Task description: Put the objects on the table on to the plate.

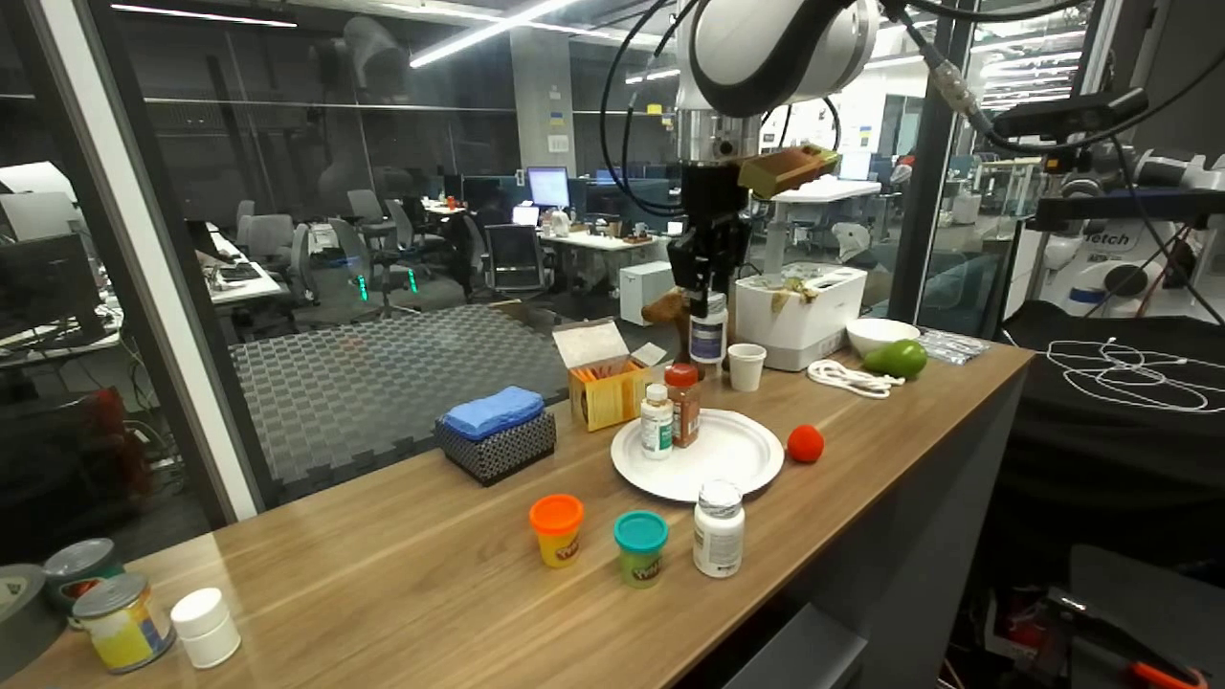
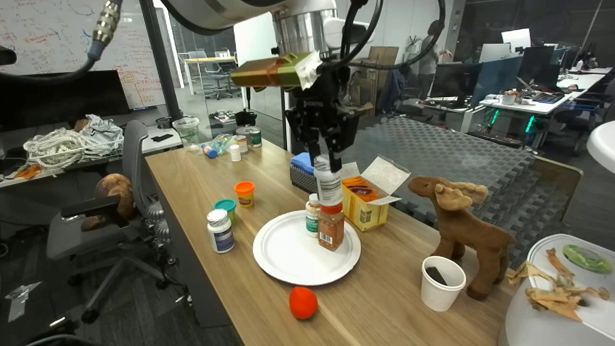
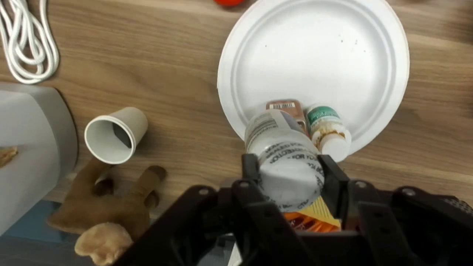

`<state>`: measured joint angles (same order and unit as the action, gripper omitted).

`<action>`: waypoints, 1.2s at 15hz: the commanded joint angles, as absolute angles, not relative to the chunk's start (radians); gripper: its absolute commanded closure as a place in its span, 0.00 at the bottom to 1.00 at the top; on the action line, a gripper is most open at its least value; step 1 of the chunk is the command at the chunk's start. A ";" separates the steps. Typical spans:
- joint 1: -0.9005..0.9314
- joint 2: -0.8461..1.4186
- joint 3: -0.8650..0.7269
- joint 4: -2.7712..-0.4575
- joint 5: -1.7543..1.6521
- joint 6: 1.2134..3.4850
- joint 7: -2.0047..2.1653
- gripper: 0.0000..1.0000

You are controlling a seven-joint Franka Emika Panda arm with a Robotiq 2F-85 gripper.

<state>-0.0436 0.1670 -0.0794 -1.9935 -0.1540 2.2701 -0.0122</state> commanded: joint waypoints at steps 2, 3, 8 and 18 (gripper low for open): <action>-0.054 0.171 -0.078 -2.071 -0.136 2.287 0.016 0.81; -0.056 0.182 -0.078 -2.080 -0.129 2.305 0.023 0.81; -0.075 0.263 -0.088 -2.082 -0.075 2.404 0.074 0.81; -0.112 0.348 -0.091 -2.067 0.064 2.512 0.126 0.81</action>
